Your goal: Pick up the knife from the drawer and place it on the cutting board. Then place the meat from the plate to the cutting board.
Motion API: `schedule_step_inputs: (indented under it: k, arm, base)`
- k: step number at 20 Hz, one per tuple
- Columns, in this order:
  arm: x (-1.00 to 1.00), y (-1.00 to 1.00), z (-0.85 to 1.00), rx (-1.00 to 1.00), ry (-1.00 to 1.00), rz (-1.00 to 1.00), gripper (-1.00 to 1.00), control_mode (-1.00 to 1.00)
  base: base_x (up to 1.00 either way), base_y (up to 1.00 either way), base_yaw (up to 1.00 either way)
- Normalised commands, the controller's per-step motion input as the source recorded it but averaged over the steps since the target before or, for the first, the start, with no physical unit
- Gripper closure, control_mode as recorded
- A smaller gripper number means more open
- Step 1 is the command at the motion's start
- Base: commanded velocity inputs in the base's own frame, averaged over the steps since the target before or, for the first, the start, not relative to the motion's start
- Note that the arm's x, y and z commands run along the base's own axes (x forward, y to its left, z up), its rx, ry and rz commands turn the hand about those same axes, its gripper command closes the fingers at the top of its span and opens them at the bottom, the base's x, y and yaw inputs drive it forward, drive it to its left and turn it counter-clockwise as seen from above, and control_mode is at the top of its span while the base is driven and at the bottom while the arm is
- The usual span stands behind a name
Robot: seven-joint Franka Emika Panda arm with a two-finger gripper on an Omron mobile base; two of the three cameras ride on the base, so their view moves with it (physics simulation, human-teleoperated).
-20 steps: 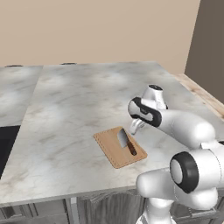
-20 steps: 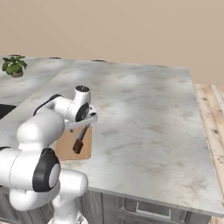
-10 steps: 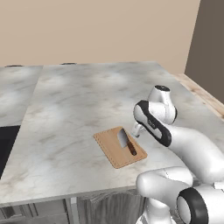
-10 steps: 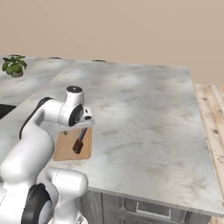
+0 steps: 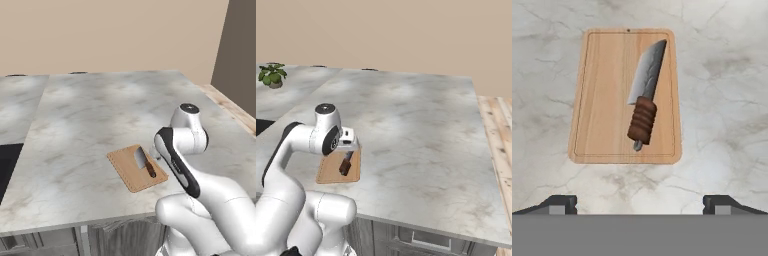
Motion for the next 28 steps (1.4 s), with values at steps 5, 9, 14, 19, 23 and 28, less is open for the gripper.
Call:
schedule_step_inputs:
  k: [5,9,14,19,23,28]
  arm:
    - [-0.25,0.0,0.15,0.0,-0.03,-0.02,-1.0,-1.0]
    - [-0.08,0.0,0.34,0.0,-0.08,-0.01,-1.0,-1.0]
    - [-0.13,0.0,0.47,0.0,-0.09,0.0,-1.0,-1.0]
    - [-0.18,0.0,0.48,0.0,-0.08,0.0,-1.0,-1.0]
    - [-0.08,0.0,0.09,0.0,-0.02,0.0,-1.0,1.0]
    - [0.0,0.0,0.0,0.0,0.0,0.0,-1.0,1.0]
  base:
    - [0.0,0.0,0.0]
    - [0.0,0.0,0.0]
    - [0.0,0.0,0.0]
    - [0.0,0.0,0.0]
    - [-0.32,0.09,0.0]
    - [-0.92,0.61,-0.04]
